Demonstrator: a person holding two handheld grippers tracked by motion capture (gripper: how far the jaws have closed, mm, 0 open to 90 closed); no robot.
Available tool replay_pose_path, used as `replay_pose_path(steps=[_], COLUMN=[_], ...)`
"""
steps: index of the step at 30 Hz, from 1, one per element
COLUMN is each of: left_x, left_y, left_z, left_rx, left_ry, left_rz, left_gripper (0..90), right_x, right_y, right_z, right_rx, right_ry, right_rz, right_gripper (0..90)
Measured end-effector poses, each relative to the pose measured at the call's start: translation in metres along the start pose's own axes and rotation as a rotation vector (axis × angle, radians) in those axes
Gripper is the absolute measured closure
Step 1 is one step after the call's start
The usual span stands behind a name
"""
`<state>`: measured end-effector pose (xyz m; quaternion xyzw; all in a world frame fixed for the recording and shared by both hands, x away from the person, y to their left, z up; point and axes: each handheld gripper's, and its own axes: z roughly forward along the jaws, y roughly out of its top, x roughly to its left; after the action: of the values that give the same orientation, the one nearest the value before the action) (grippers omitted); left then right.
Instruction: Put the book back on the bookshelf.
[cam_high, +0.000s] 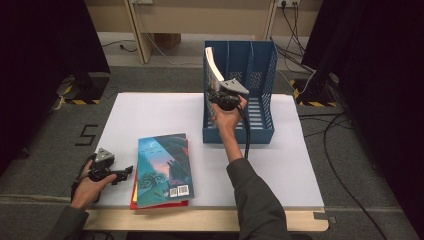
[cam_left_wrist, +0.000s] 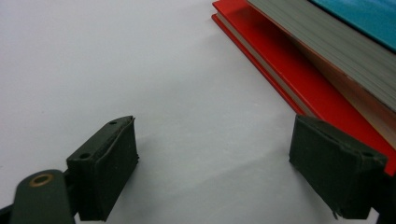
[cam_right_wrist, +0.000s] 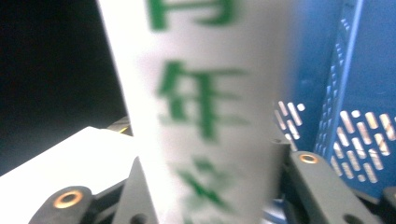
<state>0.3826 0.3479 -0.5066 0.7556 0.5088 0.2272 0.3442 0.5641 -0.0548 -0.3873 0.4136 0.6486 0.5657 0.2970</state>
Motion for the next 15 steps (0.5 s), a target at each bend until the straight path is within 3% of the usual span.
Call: replay_pose_path(steps=[2, 6, 12, 15], left_x=[0.0, 0.0, 0.0, 0.0], left_y=[0.0, 0.0, 0.0, 0.0], left_z=[0.0, 0.0, 0.0, 0.0], left_rx=[-0.001, 0.0, -0.004, -0.004], left_ry=[-0.001, -0.001, -0.002, -0.001], left_rz=[-0.002, 0.0, -0.004, -0.005], left_gripper=[14.3, 14.3, 14.3, 14.3], right_x=[0.0, 0.002, -0.004, -0.007], right_y=[0.0, -0.006, -0.016, -0.021], right_z=[-0.004, -0.017, -0.032, -0.038], right_rx=[0.019, 0.077, 0.096, 0.111], right_ry=[0.031, 0.066, 0.139, 0.16], right_rz=[-0.013, -0.107, -0.115, -0.146], right_gripper=[58.1, 56.1, 55.1, 56.7])
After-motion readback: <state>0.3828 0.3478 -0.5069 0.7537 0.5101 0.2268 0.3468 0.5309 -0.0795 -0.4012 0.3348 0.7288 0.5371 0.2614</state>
